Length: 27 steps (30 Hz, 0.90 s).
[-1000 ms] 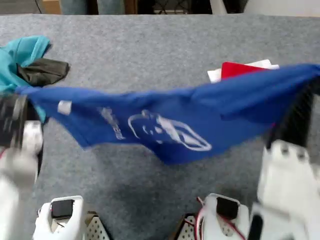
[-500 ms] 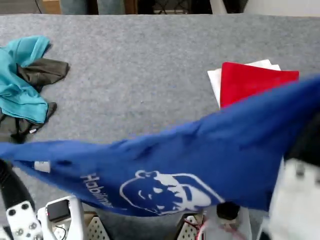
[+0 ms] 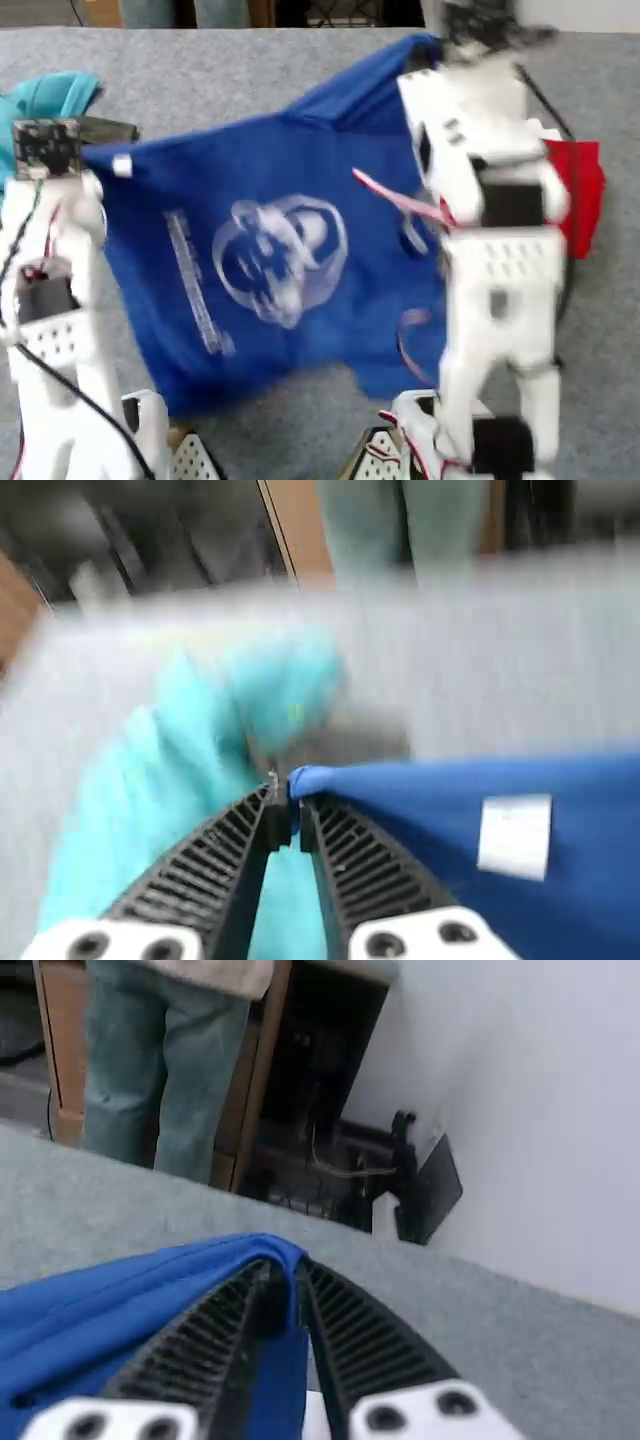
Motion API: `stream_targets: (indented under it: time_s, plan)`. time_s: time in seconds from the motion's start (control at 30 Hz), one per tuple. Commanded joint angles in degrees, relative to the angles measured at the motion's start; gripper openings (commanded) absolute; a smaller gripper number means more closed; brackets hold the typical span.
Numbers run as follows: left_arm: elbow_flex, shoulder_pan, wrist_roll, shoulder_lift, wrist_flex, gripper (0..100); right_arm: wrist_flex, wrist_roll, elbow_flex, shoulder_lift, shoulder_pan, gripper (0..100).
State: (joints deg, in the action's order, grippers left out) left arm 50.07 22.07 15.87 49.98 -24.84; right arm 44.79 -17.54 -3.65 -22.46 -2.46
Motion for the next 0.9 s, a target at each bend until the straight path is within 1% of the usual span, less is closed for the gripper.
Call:
stream_targets:
  time_s: [0.0, 0.07, 0.17, 0.23, 0.3, 0.4, 0.53, 0.6, 0.67, 0.77, 0.87]
  plan:
    - [-6.55, -1.54, -2.02, -12.40, 16.26, 3, -11.69, -0.09, 1.45, 9.98, -0.88, 1.5]
    - [-13.23, -2.07, -2.02, -18.64, 13.27, 3, -15.12, -0.09, 5.58, 15.87, -1.32, 1.5]
    - [-22.02, -2.42, -2.11, -25.05, 6.59, 3, -15.47, -0.09, 13.76, 23.08, -1.49, 1.5]
    - [-25.36, -2.77, -2.11, -27.34, 2.11, 3, -13.80, -0.09, 19.12, 26.68, -1.49, 1.5]
    - [-26.33, -3.30, -1.85, -28.57, -1.76, 3, -9.67, -0.09, 23.25, 29.05, -1.49, 1.5]
    - [-25.89, -3.21, -1.76, -29.54, -7.91, 3, 1.05, -0.44, 27.38, 29.93, -1.58, 1.5]
    - [-22.02, -3.03, -1.49, -28.31, -16.79, 3, 20.04, -1.32, 30.11, 28.44, -1.58, 1.5]
    - [-19.56, -3.56, 1.05, -26.64, -24.70, 3, 29.27, -5.19, 30.37, 27.65, -1.93, 1.5]
    - [-16.22, -3.65, 4.84, -24.79, -30.42, 3, 37.80, -8.26, 30.37, 26.95, -3.43, 1.5]
    - [-8.84, -3.47, 7.12, -20.84, -32.44, 3, 47.56, -9.76, 29.85, 26.33, -4.92, 1.5]
    - [0.84, -3.82, 7.82, -13.36, -33.58, 3, 52.40, -11.08, 25.63, 24.84, -5.10, 1.5]
